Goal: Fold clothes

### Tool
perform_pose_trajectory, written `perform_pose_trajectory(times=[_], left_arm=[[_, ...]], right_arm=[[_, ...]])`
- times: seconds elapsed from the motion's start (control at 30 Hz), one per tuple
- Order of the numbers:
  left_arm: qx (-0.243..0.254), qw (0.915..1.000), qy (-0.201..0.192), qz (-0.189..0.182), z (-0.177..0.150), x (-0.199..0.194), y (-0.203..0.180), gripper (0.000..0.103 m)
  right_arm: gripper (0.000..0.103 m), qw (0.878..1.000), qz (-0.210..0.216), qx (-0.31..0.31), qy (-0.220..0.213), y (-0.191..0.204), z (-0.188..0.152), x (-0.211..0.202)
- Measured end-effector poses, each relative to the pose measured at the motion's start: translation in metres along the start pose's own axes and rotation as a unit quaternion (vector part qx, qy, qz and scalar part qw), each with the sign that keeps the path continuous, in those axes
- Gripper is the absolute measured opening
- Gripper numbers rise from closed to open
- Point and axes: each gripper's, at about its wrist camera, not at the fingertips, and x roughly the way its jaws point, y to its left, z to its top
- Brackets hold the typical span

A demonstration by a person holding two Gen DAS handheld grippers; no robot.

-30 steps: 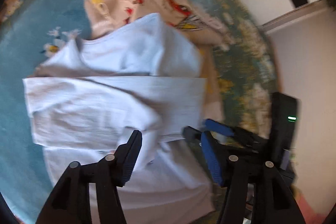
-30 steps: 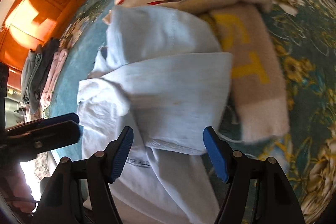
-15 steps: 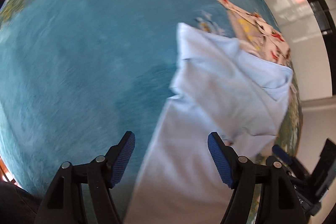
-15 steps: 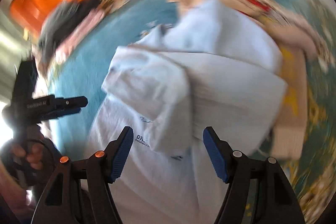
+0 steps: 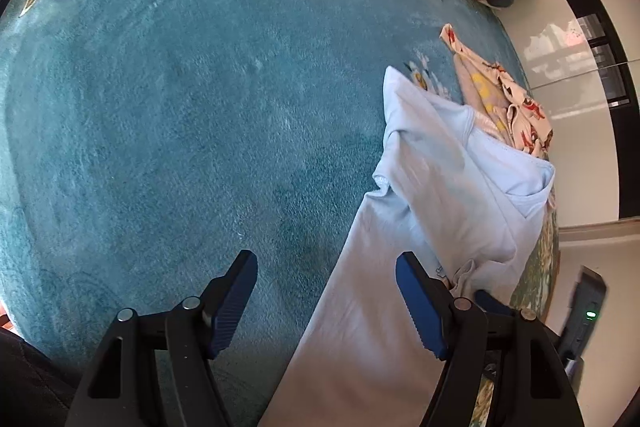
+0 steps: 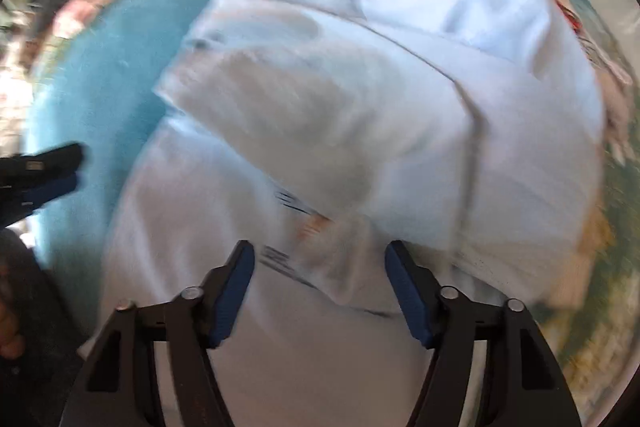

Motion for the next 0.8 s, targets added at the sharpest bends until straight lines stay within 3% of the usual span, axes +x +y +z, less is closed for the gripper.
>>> perform_pose_trajectory(times=[0.13,0.23,0.3,0.4,0.47,0.67,0.8], left_arm=[[-0.022,0.9996,0.0,-0.015,0.001,-0.002,0.009,0.075],[-0.023,0.9995,0.0,-0.024,0.002,-0.003,0.011,0.075],[-0.018,0.9995,-0.001,-0.027,0.001,-0.006,0.011,0.075],[-0.025,0.999,-0.002,-0.036,0.001,-0.009,0.015,0.075],[-0.041,0.9981,0.001,-0.046,0.003,-0.008,0.02,0.075],[-0.072,0.9952,0.017,-0.064,0.005,-0.003,0.032,0.075],[-0.072,0.9949,0.017,-0.068,0.005,-0.004,0.032,0.075]], right_arm=[[0.062,0.999,0.002,-0.014,-0.051,0.004,0.003,-0.041],[0.062,0.997,0.041,-0.032,-0.065,0.017,0.008,-0.05],[0.062,0.996,0.061,-0.035,-0.049,0.023,0.009,-0.041],[0.062,1.0,0.025,0.001,0.002,0.009,0.005,-0.007],[0.062,0.998,0.028,0.043,0.031,-0.009,-0.003,0.008],[0.062,0.988,0.075,0.133,0.032,-0.045,-0.012,0.019],[0.059,0.985,0.062,0.155,0.041,-0.05,-0.01,0.022]])
